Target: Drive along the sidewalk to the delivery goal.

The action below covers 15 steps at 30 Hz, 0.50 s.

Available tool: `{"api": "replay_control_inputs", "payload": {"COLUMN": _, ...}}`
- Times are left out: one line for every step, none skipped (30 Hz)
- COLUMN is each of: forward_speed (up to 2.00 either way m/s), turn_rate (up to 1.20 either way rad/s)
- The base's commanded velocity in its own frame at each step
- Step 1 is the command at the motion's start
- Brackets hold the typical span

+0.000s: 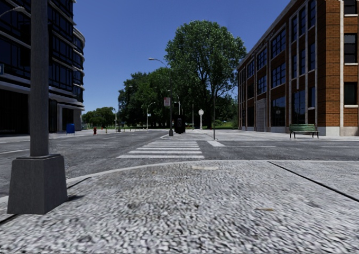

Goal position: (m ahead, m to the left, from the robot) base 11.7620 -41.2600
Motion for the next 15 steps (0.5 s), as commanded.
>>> {"api": "replay_control_inputs", "payload": {"forward_speed": 2.00, "turn_rate": 0.00}}
{"api": "replay_control_inputs", "payload": {"forward_speed": 2.00, "turn_rate": 0.00}}
{"api": "replay_control_inputs", "payload": {"forward_speed": 2.00, "turn_rate": 0.00}}
{"api": "replay_control_inputs", "payload": {"forward_speed": 2.00, "turn_rate": 0.00}}
{"api": "replay_control_inputs", "payload": {"forward_speed": 2.00, "turn_rate": 0.00}}
{"api": "replay_control_inputs", "payload": {"forward_speed": 2.00, "turn_rate": 0.00}}
{"api": "replay_control_inputs", "payload": {"forward_speed": 2.00, "turn_rate": 0.00}}
{"api": "replay_control_inputs", "payload": {"forward_speed": 2.00, "turn_rate": 0.00}}
{"api": "replay_control_inputs", "payload": {"forward_speed": 2.00, "turn_rate": 0.00}}
{"api": "replay_control_inputs", "payload": {"forward_speed": 2.00, "turn_rate": 0.00}}
{"api": "replay_control_inputs", "payload": {"forward_speed": 2.00, "turn_rate": 0.00}}
{"api": "replay_control_inputs", "payload": {"forward_speed": 2.00, "turn_rate": 0.00}}
{"api": "replay_control_inputs", "payload": {"forward_speed": 2.00, "turn_rate": 0.00}}
{"api": "replay_control_inputs", "payload": {"forward_speed": 2.00, "turn_rate": 0.00}}
{"api": "replay_control_inputs", "payload": {"forward_speed": 2.00, "turn_rate": 0.00}}
